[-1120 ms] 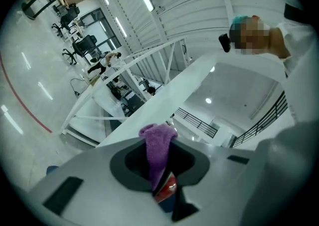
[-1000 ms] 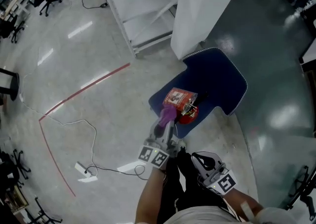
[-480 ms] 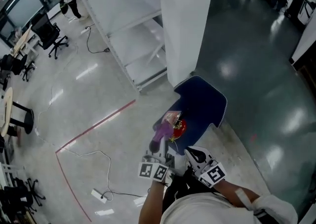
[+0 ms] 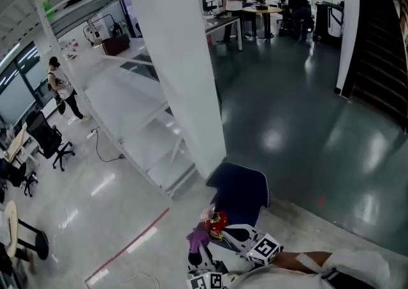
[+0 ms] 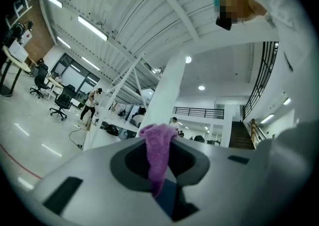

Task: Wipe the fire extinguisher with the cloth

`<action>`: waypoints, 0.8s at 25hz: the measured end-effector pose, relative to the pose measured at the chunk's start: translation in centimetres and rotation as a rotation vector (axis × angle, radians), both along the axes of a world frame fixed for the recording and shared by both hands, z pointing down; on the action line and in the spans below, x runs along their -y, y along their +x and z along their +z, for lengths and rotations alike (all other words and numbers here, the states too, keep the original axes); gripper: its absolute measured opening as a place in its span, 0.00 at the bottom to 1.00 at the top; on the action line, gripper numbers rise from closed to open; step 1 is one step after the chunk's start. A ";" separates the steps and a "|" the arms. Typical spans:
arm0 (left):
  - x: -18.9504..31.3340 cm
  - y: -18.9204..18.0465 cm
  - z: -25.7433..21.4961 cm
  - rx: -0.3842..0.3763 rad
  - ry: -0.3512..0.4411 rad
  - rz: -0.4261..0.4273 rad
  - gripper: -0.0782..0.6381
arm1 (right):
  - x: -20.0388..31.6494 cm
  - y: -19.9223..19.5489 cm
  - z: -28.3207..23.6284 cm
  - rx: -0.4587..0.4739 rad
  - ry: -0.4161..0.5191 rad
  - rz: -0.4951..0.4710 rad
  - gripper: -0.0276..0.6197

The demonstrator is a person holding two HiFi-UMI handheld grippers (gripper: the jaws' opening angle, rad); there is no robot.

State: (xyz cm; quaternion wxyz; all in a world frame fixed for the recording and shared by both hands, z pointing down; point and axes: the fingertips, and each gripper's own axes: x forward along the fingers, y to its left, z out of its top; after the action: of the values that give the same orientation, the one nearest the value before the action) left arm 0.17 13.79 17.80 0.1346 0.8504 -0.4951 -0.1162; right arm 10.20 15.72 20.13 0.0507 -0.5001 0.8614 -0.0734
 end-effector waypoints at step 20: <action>0.0 2.2 1.9 0.091 0.050 0.010 0.20 | 2.3 2.1 0.0 -0.001 0.017 0.022 0.06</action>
State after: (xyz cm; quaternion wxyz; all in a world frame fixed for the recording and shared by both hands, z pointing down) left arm 2.35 13.76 19.67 0.0914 0.8603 -0.4935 -0.0892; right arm 12.30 13.47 20.13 0.0553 -0.5092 0.8564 -0.0654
